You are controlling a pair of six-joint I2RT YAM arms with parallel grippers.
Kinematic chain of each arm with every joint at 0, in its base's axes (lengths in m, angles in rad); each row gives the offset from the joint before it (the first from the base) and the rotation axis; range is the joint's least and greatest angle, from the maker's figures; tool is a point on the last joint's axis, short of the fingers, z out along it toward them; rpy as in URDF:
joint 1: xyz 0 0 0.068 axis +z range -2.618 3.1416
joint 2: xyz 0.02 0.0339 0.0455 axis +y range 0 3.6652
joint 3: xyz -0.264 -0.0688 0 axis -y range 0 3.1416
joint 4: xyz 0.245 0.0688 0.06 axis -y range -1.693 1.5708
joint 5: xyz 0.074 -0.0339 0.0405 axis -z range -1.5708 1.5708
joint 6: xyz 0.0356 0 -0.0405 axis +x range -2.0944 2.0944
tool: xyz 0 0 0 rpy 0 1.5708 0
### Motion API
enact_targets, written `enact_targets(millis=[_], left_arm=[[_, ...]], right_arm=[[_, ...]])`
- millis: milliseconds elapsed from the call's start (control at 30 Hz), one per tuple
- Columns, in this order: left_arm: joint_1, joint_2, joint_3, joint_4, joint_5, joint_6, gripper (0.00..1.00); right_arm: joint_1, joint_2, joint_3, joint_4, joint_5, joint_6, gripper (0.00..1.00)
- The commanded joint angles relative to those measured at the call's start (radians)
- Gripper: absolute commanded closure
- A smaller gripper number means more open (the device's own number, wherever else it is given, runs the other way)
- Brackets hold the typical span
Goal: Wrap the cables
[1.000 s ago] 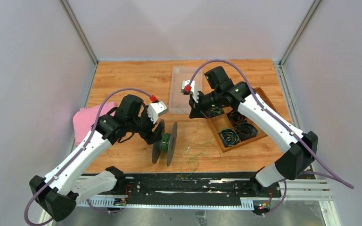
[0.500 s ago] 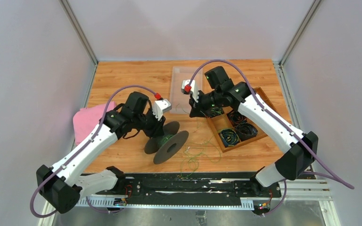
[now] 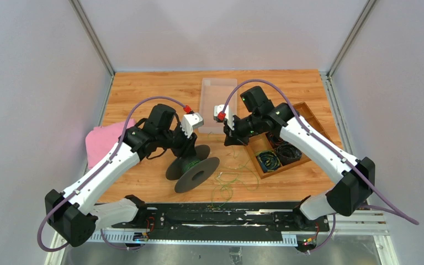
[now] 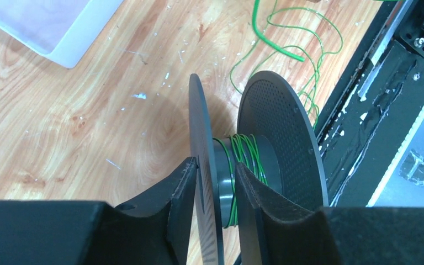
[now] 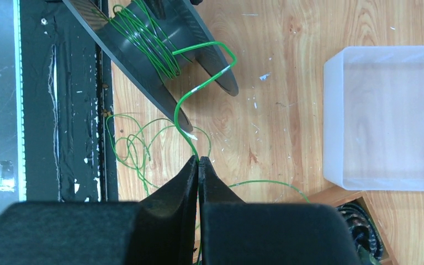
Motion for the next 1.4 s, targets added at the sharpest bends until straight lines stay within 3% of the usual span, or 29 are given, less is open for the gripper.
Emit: enact_targets(millis=[0,300,633,1033,1367], left_arm=[[0.002,-0.041,-0.043,0.030,0.048,0.044,0.63],[0.001,-0.134,-0.128,0.021,0.059,0.100,0.51],[0.011,-0.178,-0.145,0.001,0.100,0.107,0.38],[0.063,-0.200,-0.165,0.007,0.145,0.067,0.35],[0.101,-0.198,-0.194,0.073,0.132,-0.010,0.47]], right_arm=[[0.042,0.052,0.020,-0.010,-0.035,-0.094,0.99],[0.093,0.147,0.063,-0.014,-0.033,-0.233,0.99],[0.151,0.133,-0.058,0.161,0.026,-0.297,0.99],[0.190,0.117,-0.175,0.327,0.066,-0.291,0.99],[0.201,0.099,-0.232,0.416,0.086,-0.260,0.99]])
